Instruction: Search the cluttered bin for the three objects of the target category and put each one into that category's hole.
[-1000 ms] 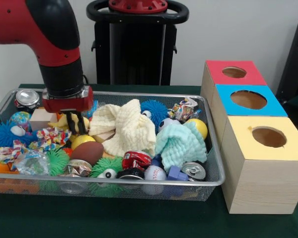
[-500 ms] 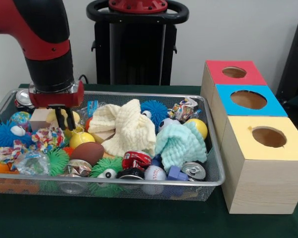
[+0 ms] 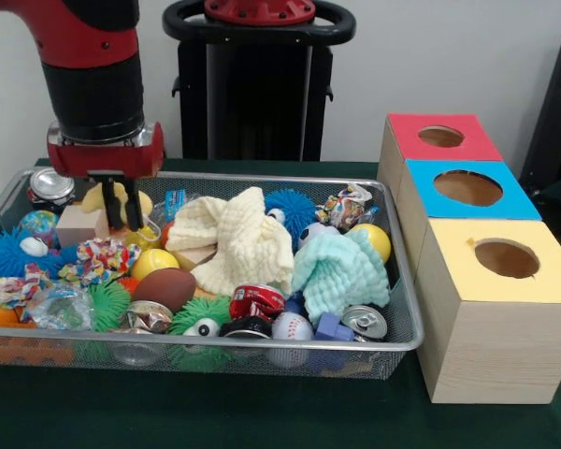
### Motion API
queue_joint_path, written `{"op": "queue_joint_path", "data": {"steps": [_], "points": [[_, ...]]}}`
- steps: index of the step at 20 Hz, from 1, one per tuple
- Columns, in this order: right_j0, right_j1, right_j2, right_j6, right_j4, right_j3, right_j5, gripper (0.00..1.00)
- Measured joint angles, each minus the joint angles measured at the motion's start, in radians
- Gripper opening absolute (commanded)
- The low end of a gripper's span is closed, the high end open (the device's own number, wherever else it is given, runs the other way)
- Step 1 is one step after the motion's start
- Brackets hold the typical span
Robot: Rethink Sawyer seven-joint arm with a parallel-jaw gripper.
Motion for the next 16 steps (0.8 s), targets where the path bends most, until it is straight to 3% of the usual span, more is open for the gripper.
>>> {"op": "queue_joint_path", "data": {"steps": [6, 16], "points": [[0.046, -0.045, -0.006, 0.0, 0.038, 0.001, 0.0, 0.0], [0.152, -0.152, -0.066, 0.007, 0.108, 0.093, -0.006, 0.0]]}}
